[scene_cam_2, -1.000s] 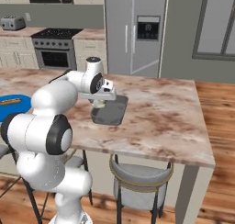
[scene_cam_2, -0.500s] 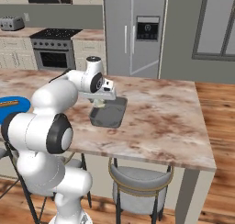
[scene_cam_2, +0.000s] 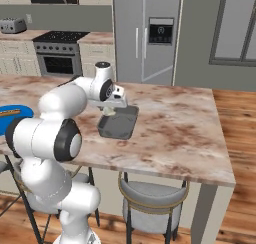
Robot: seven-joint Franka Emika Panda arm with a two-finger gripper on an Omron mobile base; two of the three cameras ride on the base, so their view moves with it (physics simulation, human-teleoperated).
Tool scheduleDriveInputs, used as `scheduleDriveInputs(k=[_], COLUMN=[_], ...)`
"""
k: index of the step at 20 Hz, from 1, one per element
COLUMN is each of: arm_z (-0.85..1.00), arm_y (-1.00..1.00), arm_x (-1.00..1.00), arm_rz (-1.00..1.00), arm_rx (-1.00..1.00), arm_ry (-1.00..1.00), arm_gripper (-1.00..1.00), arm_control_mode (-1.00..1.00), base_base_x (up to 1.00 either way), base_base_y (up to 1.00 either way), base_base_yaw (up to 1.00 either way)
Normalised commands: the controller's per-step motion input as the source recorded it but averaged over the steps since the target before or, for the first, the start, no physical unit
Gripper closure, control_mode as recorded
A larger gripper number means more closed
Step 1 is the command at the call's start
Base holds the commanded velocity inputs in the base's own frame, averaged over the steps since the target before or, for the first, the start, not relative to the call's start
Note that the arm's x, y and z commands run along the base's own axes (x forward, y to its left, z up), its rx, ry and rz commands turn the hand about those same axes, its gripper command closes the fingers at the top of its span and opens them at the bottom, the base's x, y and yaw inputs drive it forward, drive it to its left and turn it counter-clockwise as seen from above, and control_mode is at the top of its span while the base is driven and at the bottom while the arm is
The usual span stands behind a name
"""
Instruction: Place one cooked food and one vegetable from the large plate to each tupperware container.
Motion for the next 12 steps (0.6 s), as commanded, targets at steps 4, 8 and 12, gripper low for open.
scheduleDriveInputs(k=[4,8,12], arm_z=[0.0,-0.18,-0.56], arm_y=[-0.01,-0.17,-0.18], arm_x=[0.74,0.87,0.74], arm_rz=[0.0,0.0,0.0], arm_rx=[0.0,0.0,-0.01], arm_ry=[0.01,0.06,0.17], arm_gripper=[1.0,1.0,1.0], arm_control_mode=[-1.0,-1.0,-1.0], base_base_x=[0.0,0.0,0.0], base_base_y=[0.0,0.0,0.0], base_base_yaw=[0.0,0.0,0.0])
